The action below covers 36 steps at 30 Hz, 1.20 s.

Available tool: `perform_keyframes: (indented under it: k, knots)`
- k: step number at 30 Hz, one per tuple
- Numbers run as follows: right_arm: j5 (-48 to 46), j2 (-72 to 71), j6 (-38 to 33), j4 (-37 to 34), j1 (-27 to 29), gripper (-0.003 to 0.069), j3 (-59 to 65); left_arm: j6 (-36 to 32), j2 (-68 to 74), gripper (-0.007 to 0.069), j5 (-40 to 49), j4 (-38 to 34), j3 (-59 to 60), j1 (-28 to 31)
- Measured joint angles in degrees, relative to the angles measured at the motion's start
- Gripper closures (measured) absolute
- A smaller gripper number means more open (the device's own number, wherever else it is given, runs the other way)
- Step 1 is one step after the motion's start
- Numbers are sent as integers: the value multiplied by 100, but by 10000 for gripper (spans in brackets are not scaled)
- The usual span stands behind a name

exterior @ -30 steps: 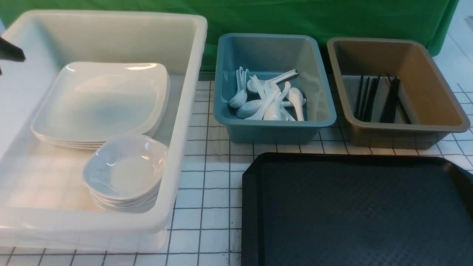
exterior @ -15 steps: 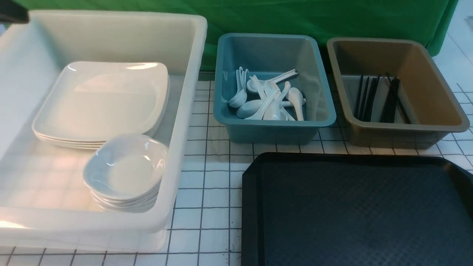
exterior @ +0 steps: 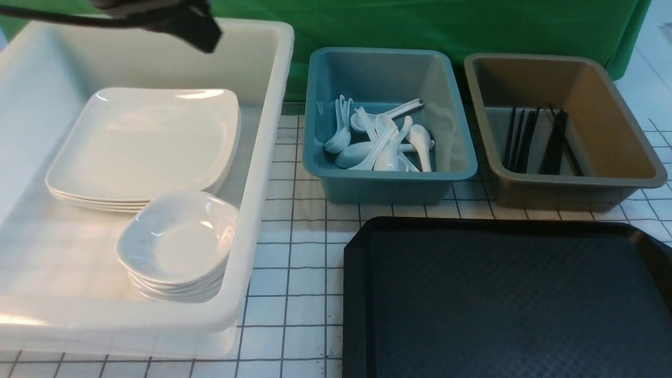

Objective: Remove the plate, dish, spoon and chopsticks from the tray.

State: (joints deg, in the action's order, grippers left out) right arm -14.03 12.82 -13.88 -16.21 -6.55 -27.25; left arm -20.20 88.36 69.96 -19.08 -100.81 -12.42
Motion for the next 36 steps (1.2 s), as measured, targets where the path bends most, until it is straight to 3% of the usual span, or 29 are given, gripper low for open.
perform_keyframes:
  k: [4,17,31,36]
  knots:
    - [700,0,-40,-77,0,627,263,-26,0,627,0,45,0,-35]
    - [851,0,-40,-122,0,603,314,285,0,627,-73,-58,0,-35]
    - [976,5,-45,-135,0,581,920,432,0,625,-8,-1080,0,-35]
    - [848,-350,-45,438,12,572,1721,464,0,625,-8,-1086,0,-35]
